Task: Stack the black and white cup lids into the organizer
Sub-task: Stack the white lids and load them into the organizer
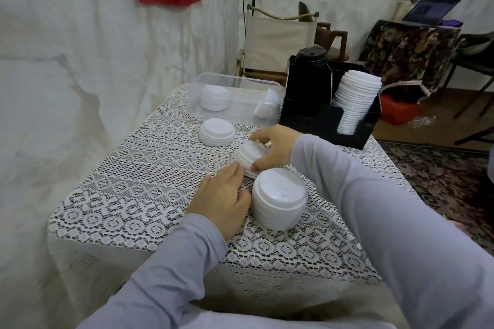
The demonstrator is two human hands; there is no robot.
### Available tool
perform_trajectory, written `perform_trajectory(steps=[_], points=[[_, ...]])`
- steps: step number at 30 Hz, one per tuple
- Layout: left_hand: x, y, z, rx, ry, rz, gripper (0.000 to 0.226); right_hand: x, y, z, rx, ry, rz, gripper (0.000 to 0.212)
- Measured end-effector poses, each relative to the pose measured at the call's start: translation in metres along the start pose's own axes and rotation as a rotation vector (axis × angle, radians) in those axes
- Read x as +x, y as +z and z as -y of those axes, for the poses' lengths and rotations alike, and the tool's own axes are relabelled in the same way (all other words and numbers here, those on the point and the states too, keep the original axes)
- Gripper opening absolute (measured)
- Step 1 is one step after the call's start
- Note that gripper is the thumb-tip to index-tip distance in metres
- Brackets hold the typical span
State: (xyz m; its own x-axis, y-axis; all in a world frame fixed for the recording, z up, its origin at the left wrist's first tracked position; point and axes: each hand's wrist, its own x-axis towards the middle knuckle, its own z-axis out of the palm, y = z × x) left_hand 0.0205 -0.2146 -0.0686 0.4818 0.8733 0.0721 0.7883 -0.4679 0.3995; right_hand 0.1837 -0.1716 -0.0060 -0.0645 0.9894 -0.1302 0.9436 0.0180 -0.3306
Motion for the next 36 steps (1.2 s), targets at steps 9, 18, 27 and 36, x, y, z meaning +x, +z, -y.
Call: perform_trajectory(steps=[9,18,27,36], points=[[0.000,-0.001,-0.002,0.095,-0.011,0.039,0.056,0.005,-0.001,-0.005,0.051,0.001,0.008,0.070],[0.001,0.000,-0.004,0.141,-0.008,0.043,0.053,0.000,-0.015,-0.015,0.199,-0.016,-0.028,0.064],[-0.010,-0.003,-0.004,-0.561,0.241,-0.510,0.044,-0.069,-0.050,-0.021,0.241,-0.237,-0.009,0.084],[-0.011,0.001,-0.023,-0.812,0.407,-0.182,0.066,-0.093,-0.021,-0.021,0.104,-0.254,0.118,0.092]])
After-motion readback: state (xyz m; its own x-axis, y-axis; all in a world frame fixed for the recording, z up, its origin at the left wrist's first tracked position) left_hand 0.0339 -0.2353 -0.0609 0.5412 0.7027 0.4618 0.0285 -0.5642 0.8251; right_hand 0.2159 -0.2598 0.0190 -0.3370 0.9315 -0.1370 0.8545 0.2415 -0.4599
